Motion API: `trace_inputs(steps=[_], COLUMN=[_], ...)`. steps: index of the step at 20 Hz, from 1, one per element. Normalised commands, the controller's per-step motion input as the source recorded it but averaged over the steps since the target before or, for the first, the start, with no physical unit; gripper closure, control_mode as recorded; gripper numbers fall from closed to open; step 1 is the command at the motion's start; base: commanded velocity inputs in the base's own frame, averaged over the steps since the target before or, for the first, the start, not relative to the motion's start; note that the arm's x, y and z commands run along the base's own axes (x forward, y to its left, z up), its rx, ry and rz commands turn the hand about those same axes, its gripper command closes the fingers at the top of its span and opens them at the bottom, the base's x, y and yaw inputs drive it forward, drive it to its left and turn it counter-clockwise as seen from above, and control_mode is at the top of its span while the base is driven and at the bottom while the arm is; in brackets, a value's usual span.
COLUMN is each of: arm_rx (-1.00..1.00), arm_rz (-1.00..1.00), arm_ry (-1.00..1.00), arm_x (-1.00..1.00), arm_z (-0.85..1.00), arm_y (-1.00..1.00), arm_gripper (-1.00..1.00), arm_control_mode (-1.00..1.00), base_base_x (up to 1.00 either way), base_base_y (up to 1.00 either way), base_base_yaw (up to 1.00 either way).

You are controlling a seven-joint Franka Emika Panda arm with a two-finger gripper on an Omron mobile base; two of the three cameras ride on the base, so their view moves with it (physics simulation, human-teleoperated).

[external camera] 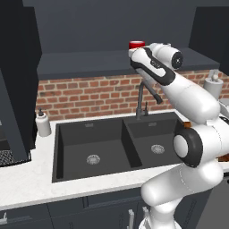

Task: Pick the kettle from the counter and place it on the tray. Then pick the mug from the cabinet and place it on the tray. Then close the cabinet doors.

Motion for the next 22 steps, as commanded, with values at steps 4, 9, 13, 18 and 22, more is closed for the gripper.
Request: trace_inputs(steps=[4,9,13,18,22], arm_rx=[0.0,0.0,0.0,0.01,0.05], arm_rz=[0.0,0.0,0.0,-0.02,-0.13], arm_ry=[0.0,0.0,0.0,0.0,0.0], arm_x=[0.0,-0.03,-0.23,-0.43,-0.55], arm_z=[0.0,0.0,0.0,0.0,0.01], arm_y=[-0.1,-0.1,-0.11,-0.1,-0.01], arm_gripper=[1.0,1.0,1.0,1.0,1.0], arm_control_mode=[-1.0,-1.0,-1.0,-1.0,-1.0], base_base_x=[0.0,0.0,0.0,0.0,0.0], base_base_y=[0.0,0.0,0.0,0.0,0.0], base_base_yaw=[0.0,0.0,0.0,0.0,0.0])
